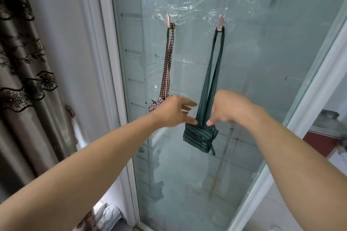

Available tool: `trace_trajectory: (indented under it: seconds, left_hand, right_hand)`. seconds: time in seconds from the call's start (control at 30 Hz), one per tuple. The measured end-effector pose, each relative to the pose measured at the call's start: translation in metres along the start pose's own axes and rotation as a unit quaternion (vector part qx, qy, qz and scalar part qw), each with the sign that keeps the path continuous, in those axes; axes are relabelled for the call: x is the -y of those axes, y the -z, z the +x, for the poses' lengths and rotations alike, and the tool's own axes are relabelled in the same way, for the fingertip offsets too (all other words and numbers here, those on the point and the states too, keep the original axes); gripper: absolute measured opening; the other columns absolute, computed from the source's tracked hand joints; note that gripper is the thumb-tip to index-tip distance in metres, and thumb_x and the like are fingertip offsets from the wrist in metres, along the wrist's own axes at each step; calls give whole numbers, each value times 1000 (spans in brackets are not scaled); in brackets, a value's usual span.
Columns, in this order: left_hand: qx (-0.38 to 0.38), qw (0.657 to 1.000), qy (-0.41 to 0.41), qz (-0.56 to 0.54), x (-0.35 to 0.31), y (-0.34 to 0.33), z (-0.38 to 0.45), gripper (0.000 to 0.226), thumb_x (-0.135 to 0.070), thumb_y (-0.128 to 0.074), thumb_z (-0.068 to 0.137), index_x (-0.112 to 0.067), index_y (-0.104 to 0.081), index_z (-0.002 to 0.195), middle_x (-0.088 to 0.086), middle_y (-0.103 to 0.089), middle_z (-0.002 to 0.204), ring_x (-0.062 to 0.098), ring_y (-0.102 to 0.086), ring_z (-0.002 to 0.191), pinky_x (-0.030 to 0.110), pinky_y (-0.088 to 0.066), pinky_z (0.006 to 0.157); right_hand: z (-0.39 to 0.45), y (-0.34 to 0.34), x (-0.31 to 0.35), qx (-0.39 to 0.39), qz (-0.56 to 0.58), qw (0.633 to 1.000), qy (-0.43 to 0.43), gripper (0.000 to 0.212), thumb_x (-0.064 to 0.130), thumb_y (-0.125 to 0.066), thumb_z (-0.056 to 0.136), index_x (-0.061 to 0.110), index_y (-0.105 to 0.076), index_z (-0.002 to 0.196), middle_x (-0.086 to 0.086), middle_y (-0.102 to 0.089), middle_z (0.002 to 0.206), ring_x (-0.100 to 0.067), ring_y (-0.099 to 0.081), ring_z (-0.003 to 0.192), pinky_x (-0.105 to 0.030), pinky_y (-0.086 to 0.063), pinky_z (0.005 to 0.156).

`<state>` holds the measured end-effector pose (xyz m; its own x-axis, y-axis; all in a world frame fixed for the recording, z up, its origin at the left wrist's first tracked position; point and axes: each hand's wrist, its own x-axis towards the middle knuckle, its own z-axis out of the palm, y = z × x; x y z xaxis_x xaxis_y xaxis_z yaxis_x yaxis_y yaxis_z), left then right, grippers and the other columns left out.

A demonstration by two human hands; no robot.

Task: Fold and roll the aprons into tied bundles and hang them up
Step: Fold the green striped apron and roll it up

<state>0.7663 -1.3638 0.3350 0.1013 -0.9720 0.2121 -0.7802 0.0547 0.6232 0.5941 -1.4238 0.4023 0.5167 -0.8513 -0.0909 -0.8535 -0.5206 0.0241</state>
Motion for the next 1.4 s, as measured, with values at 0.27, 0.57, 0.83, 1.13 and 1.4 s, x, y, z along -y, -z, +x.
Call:
trace_trajectory:
  seconds: [0.27, 0.57, 0.83, 1.13, 1.4]
  left_hand:
    - [-397, 876, 162, -222, 73, 44, -20, 11, -18, -55, 99, -21, -66, 98, 2, -72, 102, 16, -68, 91, 47, -60, 86]
    - [-171, 851, 240, -434, 108, 6, -23, 38, -16, -68, 97, -14, -57, 134, 7, -72, 121, 25, -69, 112, 50, -55, 99]
    - [-159, 879, 213, -396, 111, 3, -19, 49, -30, -75, 93, -16, -60, 137, 1, -68, 129, 18, -67, 114, 29, -52, 86]
    - [-199, 868, 242, -385, 104, -10, -9, 31, -12, -76, 91, 0, -63, 116, 17, -71, 109, 18, -70, 79, 22, -61, 60]
    - [-205, 864, 233, -396, 109, -5, -11, 30, -9, -75, 92, 1, -62, 118, 18, -71, 111, 20, -71, 81, 23, -60, 58]
  right_hand:
    - [12, -9, 64, -76, 189, 969, 138, 82, 49, -88, 73, 23, -54, 143, -1, -62, 136, -21, -61, 120, -37, -49, 102]
    - [59, -66, 100, -157, 227, 953, 124, 27, 31, -70, 92, 21, -57, 114, -2, -62, 118, -24, -61, 103, -34, -48, 78]
    - [58, -97, 83, -128, 370, 918, 62, 32, 8, -67, 89, 20, -51, 113, -2, -64, 96, -18, -62, 82, -34, -53, 61]
    - [56, -101, 84, -90, 289, 951, 59, 35, 11, -62, 93, 13, -51, 126, -13, -65, 110, -32, -64, 98, -33, -46, 71]
    - [59, -91, 84, -103, 314, 942, 58, 28, 24, -63, 95, 20, -57, 121, -4, -70, 108, -24, -67, 96, -33, -53, 72]
